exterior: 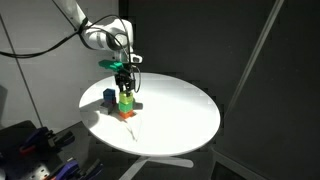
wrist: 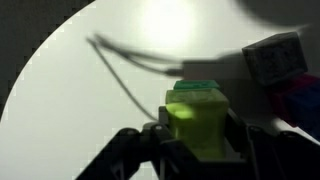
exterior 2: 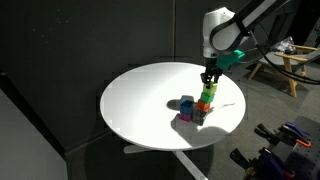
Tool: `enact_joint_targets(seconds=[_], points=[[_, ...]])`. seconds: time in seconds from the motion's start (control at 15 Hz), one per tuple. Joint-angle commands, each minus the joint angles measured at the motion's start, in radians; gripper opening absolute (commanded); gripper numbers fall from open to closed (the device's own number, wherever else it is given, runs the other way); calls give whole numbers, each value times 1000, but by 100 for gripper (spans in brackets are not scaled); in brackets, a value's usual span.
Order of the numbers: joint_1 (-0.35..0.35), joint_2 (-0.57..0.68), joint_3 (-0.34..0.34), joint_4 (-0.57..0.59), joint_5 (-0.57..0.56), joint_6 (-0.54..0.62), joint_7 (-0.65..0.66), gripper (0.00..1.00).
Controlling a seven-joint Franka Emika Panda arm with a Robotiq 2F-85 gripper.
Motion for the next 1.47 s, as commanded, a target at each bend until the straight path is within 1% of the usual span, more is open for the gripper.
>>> enact_joint_targets(seconds=[0.0, 0.13, 0.2, 0.27, 0.4, 0.67, 1.07, 1.4], points=[[-10, 13, 1, 27, 35, -24, -48, 31], [-12, 16, 0, 26, 42, -24, -55, 82], [-12, 16, 0, 26, 45, -24, -57, 82], [-12, 16, 0, 25, 45, -24, -57, 86], [-11, 8, 1, 20, 47, -27, -58, 99], [-10, -17, 7, 7, 65, -44, -72, 100], [-2, -67, 20, -5, 79, -111, -90, 100], [1, -113, 57, -28, 114, -124, -194, 100]])
